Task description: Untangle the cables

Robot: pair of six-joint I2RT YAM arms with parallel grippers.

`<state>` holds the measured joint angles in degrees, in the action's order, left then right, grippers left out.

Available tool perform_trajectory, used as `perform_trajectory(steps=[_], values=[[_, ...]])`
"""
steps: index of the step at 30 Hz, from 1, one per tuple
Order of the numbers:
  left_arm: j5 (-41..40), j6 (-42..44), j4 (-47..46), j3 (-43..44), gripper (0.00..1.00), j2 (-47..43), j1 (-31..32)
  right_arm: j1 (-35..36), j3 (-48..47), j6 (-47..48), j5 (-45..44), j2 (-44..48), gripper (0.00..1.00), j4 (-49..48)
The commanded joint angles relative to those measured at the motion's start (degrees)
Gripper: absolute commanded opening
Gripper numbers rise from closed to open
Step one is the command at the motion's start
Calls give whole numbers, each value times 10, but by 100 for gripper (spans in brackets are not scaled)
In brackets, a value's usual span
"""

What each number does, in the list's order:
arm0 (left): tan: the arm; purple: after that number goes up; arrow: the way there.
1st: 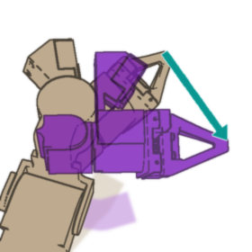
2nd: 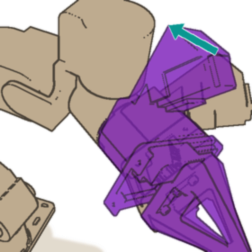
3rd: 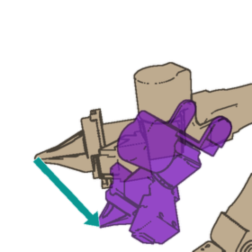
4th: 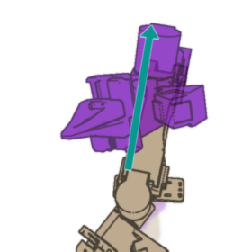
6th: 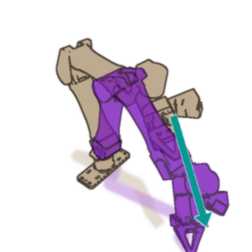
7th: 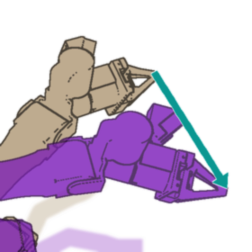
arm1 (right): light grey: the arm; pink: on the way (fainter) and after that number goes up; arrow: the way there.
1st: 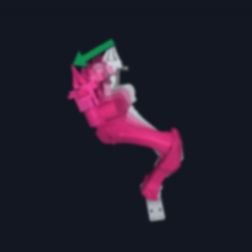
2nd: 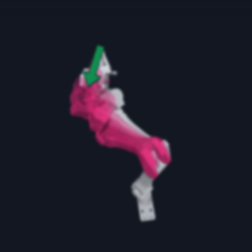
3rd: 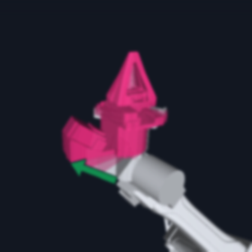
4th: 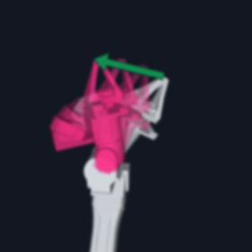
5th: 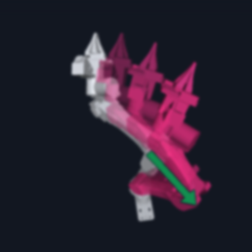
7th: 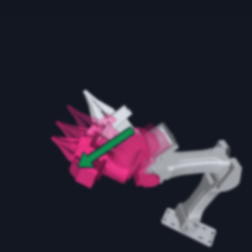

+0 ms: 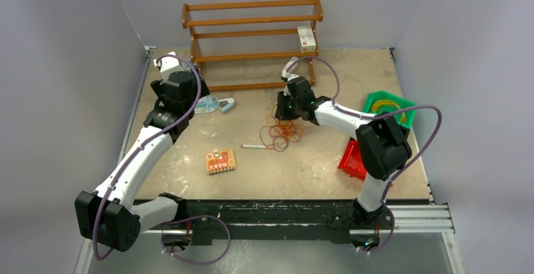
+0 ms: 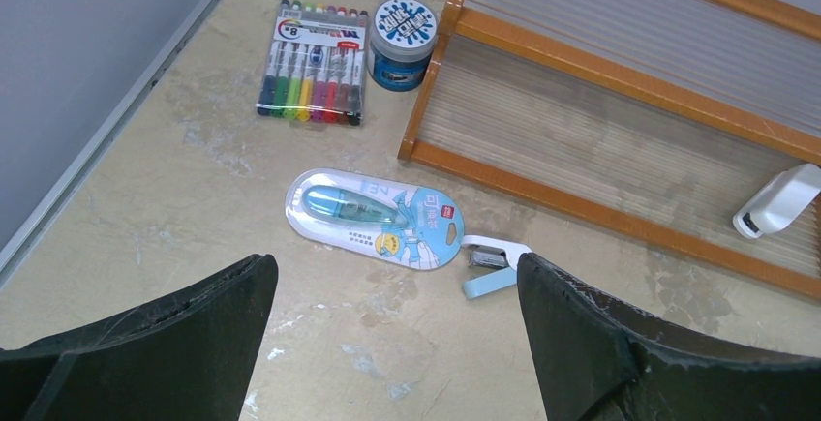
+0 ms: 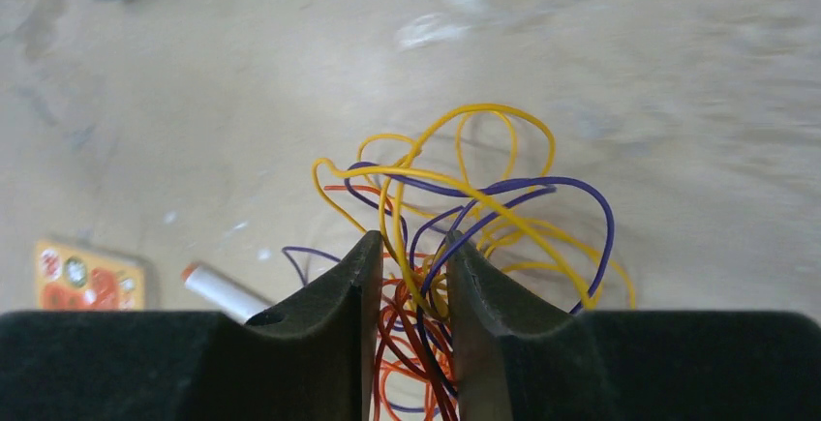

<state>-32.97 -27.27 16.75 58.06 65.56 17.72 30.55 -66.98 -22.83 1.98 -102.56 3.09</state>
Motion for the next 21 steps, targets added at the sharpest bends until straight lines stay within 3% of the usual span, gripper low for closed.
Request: perform_trajectory(steps=[1, 6, 15, 21], values=[[0, 4, -31, 5, 94, -18, 1, 49, 2, -51, 27, 17, 33, -24], [-1, 5, -30, 4, 94, -21, 3, 70, 4, -49, 15, 31, 38, -36], [31, 14, -38, 0, 98, -23, 4, 69, -25, 10, -110, 107, 75, 20], [99, 24, -59, -3, 100, -14, 3, 68, -7, 18, -148, 140, 78, 15]])
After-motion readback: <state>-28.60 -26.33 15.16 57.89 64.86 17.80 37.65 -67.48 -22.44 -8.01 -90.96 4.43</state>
